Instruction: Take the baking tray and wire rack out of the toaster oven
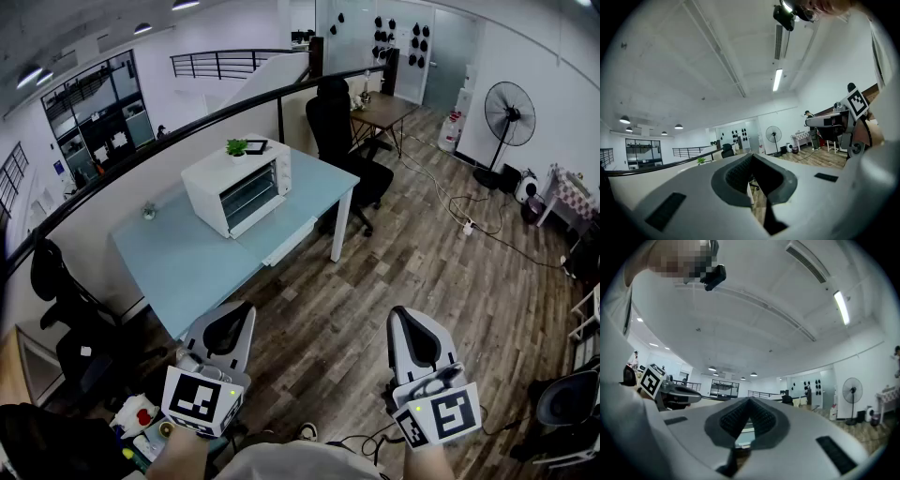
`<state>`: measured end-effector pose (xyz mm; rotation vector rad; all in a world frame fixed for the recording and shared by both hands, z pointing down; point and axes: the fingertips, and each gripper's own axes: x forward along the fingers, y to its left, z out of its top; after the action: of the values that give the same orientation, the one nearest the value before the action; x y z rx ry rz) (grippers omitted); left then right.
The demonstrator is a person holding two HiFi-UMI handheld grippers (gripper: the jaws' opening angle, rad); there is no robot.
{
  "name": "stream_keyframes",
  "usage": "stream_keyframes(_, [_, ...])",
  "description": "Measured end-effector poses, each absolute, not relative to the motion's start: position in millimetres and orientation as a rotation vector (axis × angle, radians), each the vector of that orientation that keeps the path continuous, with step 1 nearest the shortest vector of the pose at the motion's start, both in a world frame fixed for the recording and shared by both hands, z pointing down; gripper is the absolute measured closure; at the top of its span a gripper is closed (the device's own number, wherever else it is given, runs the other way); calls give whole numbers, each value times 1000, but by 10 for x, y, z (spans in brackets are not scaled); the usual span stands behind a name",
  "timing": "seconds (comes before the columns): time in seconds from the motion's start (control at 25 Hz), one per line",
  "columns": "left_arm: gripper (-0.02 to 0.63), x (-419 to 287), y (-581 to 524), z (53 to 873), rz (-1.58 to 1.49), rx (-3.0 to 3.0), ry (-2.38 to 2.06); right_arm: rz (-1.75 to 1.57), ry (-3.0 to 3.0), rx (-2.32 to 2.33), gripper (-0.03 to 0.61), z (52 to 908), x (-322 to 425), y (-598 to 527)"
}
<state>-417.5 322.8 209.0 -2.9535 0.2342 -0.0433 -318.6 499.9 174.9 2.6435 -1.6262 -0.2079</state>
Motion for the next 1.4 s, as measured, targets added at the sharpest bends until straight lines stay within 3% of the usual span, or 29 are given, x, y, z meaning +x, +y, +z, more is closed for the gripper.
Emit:
stream_keyframes(0.44, [607,-4040,3264,2145,-62,-2972,266,-197,-1716,2720,574,1796,-3027,5039])
stream_keyframes(0.48, [580,-4022,3230,2153,-65,-2992,284,-196,-1713,2737,574,1800,-2991,5022])
stream_keyframes(0.52, [469,-4001,3193,2159,-62,-3010,300,-186,-1713,2750,572,1811,-2949,4998])
stream_keyframes(0.56, [345,-3980,3156,2161,-54,-3022,316,-165,-1719,2757,349,1833,-2901,4967])
stream_keyframes(0.6, [275,-3959,3117,2156,-44,-3026,336,-145,-1719,2764,121,1858,-2845,4941])
stream_keyframes(0.68, [235,-3904,3046,2161,-32,-3009,370,-146,-1668,2778,67,1905,-2726,4925])
stream_keyframes(1.4, [229,-2783,1891,2291,63,-3116,423,106,-1690,2800,84,2272,-1409,3808])
